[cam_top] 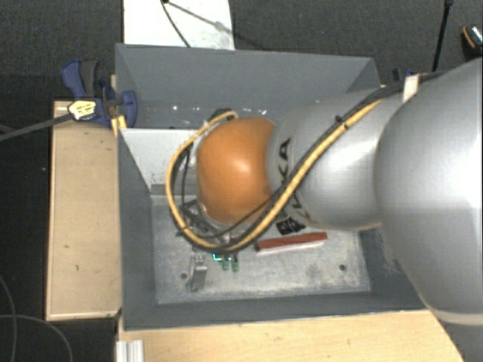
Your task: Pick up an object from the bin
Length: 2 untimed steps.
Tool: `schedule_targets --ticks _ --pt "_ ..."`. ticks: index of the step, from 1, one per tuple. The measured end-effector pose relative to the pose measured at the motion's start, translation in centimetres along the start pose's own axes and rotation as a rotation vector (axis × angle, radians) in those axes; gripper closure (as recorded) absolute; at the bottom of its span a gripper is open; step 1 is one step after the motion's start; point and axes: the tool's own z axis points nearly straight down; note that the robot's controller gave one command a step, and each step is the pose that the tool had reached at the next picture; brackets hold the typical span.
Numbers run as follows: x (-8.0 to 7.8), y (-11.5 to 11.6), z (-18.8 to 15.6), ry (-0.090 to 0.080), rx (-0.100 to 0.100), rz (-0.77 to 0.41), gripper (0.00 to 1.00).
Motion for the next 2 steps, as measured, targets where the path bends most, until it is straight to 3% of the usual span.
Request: schedule_targets --ticks 1,2 --pt "-3.4 -7.5 -1.3 -0.013 0.002 -0.056 0.0" --pt "-7.1 -8.3 8.0 -0.005 0.001 -0.393 0.0"
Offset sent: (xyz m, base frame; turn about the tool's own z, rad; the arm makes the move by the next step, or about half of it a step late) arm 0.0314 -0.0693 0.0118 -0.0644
